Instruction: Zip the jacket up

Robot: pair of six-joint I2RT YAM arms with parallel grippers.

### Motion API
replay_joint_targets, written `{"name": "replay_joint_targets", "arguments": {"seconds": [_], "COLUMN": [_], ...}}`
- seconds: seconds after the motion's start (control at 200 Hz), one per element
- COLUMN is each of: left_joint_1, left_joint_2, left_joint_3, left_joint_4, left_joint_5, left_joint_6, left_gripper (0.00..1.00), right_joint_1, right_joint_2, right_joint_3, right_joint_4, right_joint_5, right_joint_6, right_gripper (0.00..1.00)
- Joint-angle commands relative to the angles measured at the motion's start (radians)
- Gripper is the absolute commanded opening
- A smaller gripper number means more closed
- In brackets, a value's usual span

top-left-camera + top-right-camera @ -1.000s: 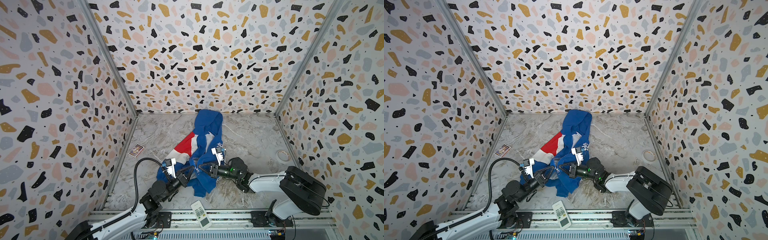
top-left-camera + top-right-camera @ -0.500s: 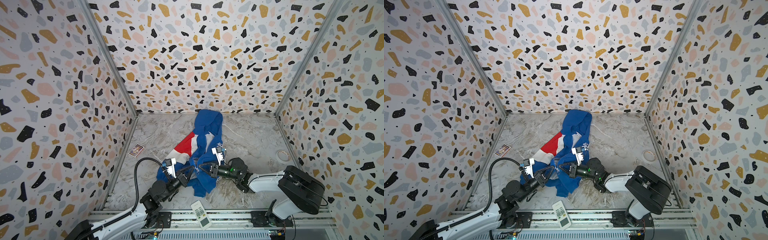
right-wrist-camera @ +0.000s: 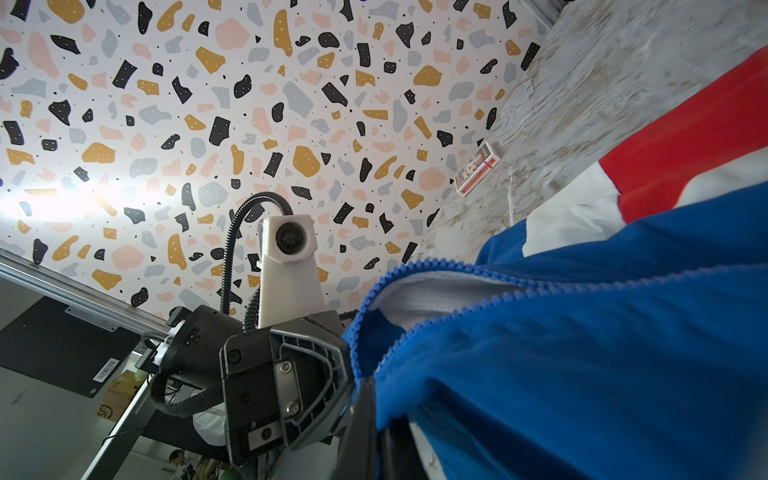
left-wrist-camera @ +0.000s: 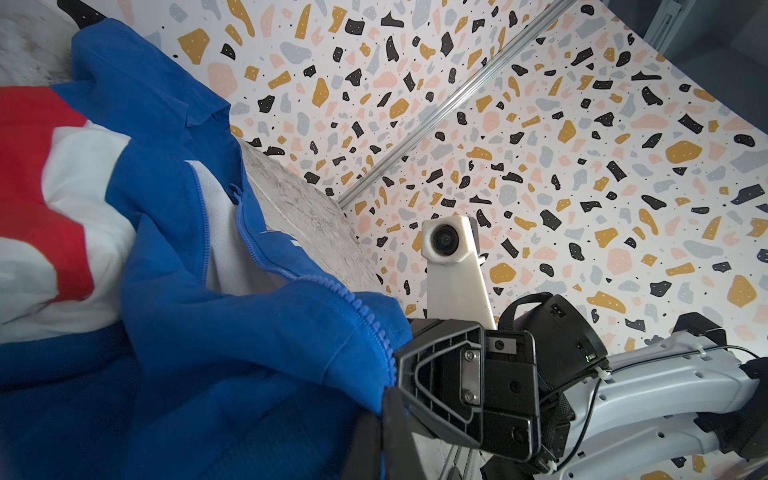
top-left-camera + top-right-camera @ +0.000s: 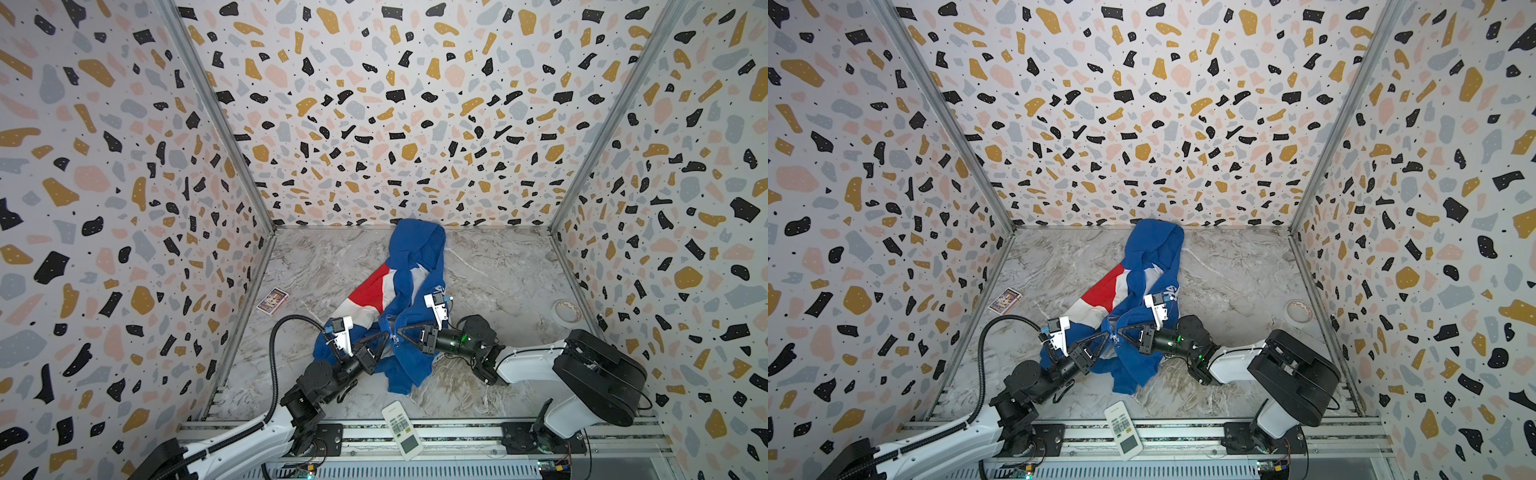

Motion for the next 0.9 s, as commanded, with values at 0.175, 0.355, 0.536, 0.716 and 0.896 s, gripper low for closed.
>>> {"name": "replay_joint_targets", "arguments": {"seconds": [0.175, 0.355, 0.536, 0.716, 0.896], "left_joint_1": [-0.005, -0.004, -0.004, -0.005, -0.005], "left_joint_2": [0.012, 0.030, 0.044, 0.039, 0.042], "left_joint_3": [-0.040, -0.034, -0.040, -0.047, -0.050], "left_joint_4": [0.092, 0.099, 0.105, 0.099, 0.077], "left_joint_5": [0.023, 0.031, 0.036, 0.034, 0.030], "left_joint_6": [0.006, 0.009, 0.010, 0.013, 0.031], "left_gripper": [0.00, 0.00, 0.00, 0.00, 0.00], "right_joint_1": [-0.006, -0.007, -0.008, -0.008, -0.016], "right_joint_2": [0.015, 0.045, 0.057, 0.055, 0.073], "right_joint_3": [0.004, 0.013, 0.018, 0.008, -0.003], "right_joint_4": [0.073, 0.135, 0.157, 0.180, 0.230], "right_joint_5": [-0.020, -0.025, -0.030, -0.028, -0.028], "right_joint_6": [0.015, 0.041, 0.057, 0.076, 0.109], "right_gripper": [0.00, 0.00, 0.00, 0.00, 0.00]}}
